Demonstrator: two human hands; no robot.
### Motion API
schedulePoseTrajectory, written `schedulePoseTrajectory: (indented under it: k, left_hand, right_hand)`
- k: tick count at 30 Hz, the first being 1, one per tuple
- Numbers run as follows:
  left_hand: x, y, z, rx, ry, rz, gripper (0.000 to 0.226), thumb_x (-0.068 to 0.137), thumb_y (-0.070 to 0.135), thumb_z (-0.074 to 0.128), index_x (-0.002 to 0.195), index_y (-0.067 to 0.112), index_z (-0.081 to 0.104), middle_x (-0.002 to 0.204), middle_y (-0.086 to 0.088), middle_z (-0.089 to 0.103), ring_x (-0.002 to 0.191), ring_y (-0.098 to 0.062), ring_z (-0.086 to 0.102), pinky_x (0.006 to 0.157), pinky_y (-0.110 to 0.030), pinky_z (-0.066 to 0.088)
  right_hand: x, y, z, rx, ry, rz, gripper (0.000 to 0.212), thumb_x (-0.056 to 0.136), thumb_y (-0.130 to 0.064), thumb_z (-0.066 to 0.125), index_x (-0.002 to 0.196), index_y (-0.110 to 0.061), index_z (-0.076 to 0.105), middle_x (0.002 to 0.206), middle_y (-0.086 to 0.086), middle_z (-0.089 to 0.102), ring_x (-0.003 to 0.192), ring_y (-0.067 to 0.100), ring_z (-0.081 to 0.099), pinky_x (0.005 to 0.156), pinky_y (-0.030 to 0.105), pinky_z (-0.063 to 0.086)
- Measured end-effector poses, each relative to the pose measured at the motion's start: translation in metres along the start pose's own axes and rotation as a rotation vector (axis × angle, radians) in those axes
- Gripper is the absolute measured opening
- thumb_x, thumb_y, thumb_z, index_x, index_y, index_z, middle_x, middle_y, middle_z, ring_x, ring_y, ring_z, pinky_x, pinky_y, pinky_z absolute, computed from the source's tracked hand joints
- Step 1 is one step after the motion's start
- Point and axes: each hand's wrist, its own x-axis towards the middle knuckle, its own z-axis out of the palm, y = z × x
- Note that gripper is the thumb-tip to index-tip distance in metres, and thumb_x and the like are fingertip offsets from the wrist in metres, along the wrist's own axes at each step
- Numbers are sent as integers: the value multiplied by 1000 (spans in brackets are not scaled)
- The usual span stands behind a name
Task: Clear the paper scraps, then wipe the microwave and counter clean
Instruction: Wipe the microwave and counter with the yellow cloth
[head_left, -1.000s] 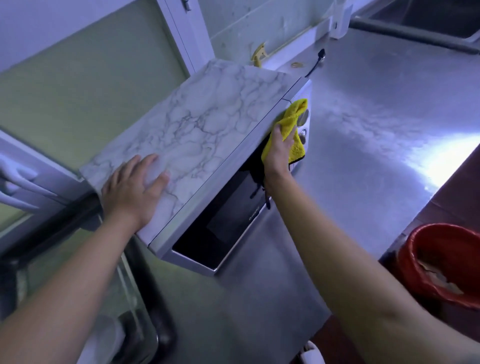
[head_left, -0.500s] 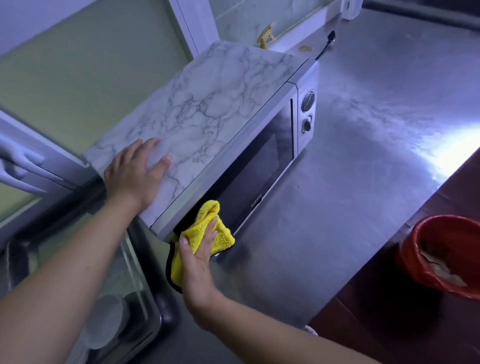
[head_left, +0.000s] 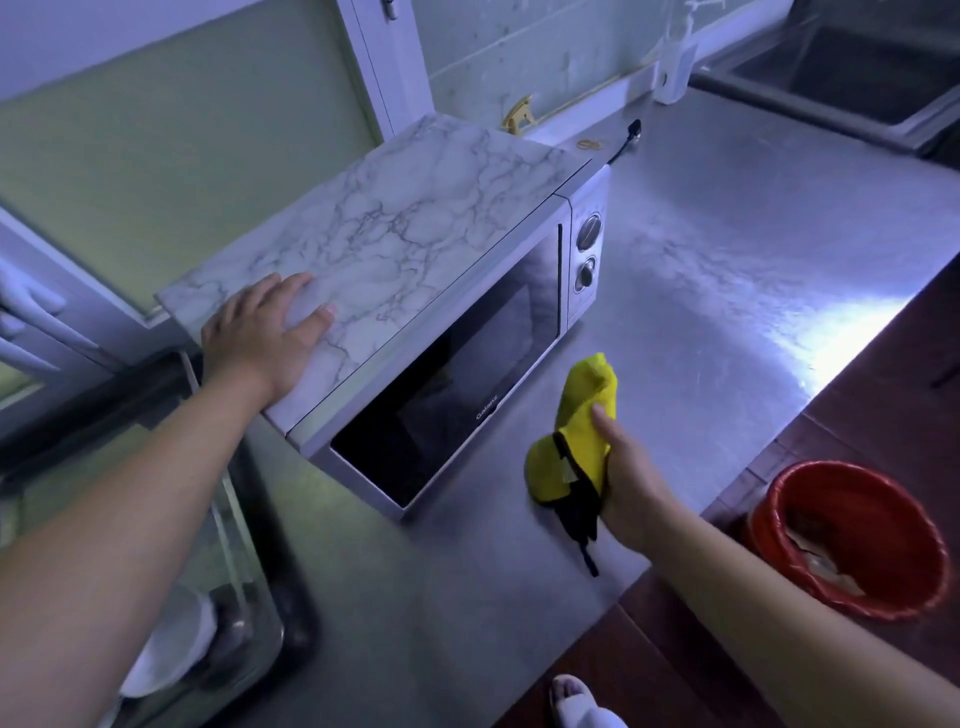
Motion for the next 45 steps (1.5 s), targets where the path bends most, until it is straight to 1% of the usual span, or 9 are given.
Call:
schedulePoseTrajectory:
  k: [3,6,12,23,28,33,40,42,45]
  left_hand:
    - [1,-1,1,7,8,5,73,79,77,30,144,46,39,159,8,32,146,-22,26,120,-46,17]
    - [3,-3,3,13,20,14,74,78,78,29,144,45,40,158,8,33,146,-21,27,120,-45,18]
    - [7,-6,4,1,58,44,76,76,78,29,141,42,44,156,7,38,145,-20,30,120,-46,20]
    - [3,-3,3,18,77,60,75,78,76,30,142,40,43,156,5,37,145,-22,31,119,-48,21]
    - [1,0,2,15,65,47,71,80,75,31,143,43,40,158,6,33,145,-26,28,118,-48,18]
    - [0,-1,3,16,59,56,66,87,71,34,146,42,37,160,4,30,146,-26,24,118,-49,14]
    - [1,1,3,28,37,61,64,89,70,33,146,41,36,159,4,30,145,-27,23,116,-49,15]
    - [1,1,2,29,30,61,65,89,71,32,146,40,35,158,3,30,145,-27,23,115,-49,15]
    - [1,1,1,21,15,65,67,88,70,30,147,39,35,159,1,29,144,-26,23,114,-49,15]
  right_hand:
    - [39,-50,-2,-122,11,-171,54,99,-55,43,131,-13,58,99,5,66,66,15,62,57,26,47]
    - [91,-79,12,-156,-72,-377,55,107,-40,32,158,-22,21,159,7,33,115,17,46,80,19,45]
    - [180,-48,61,-114,92,-440,59,106,-31,43,158,-22,17,161,2,28,146,19,30,121,42,26]
    - [175,42,89,195,159,-223,70,97,-55,49,156,-25,27,159,0,33,144,18,35,120,46,28]
    - [134,99,116,223,113,-99,100,72,-72,60,157,-30,25,158,-6,35,143,16,37,120,46,28]
    - [93,149,145,250,95,-48,81,93,-61,52,158,-29,18,163,-10,23,148,12,26,123,42,19]
    - [40,193,171,201,101,103,85,85,-70,55,156,-31,26,161,-6,29,145,18,32,121,47,25]
    - [27,204,176,205,107,157,76,81,-70,59,144,-30,43,149,-4,46,133,21,44,115,47,33]
    - [0,212,170,328,11,248,55,90,-57,59,127,-16,57,96,-1,65,87,22,63,74,34,51]
